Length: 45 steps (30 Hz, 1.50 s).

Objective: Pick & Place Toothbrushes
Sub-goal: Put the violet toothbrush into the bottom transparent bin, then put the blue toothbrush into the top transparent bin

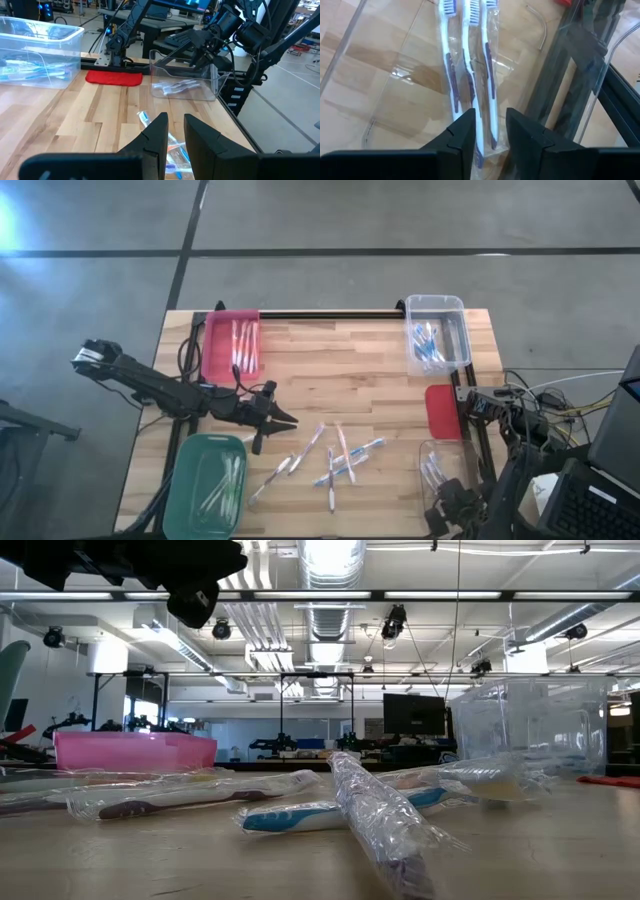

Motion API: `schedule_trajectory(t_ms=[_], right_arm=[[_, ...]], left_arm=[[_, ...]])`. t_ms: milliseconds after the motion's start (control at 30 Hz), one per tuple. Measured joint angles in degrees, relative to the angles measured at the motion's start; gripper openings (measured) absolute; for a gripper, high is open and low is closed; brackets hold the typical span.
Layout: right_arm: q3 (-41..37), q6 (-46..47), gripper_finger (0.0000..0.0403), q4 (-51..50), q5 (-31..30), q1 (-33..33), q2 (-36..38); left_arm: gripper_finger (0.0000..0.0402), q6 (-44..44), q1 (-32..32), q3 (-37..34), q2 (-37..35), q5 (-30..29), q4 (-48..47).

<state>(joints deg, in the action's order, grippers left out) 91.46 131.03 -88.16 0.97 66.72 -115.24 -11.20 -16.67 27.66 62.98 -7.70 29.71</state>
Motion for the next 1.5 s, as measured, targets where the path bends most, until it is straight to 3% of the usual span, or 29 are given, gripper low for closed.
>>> schedule_trajectory(t_ms=[367,733,1200,1500], right_arm=[[0.0,1.2,0.0135,-0.4,0.0,-1.0,7.0],[0.0,-2.8,0.011,-0.4,-20.4,-6.4,12.3],[0.0,-41.8,0.0062,1.7,-34.0,-21.7,12.5],[0.0,-62.5,0.0096,6.4,-34.2,-28.6,12.5]], left_arm=[[0.0067,0.0,0.0,0.0,0.0,0.0,0.0],[0.0067,0.0,0.0,0.0,0.0,0.0,0.0],[0.0067,-4.6,0.0,0.0,0.0,0.4,-5.9],[0.0067,-8.2,0.0,0.0,0.0,0.6,-12.7]])
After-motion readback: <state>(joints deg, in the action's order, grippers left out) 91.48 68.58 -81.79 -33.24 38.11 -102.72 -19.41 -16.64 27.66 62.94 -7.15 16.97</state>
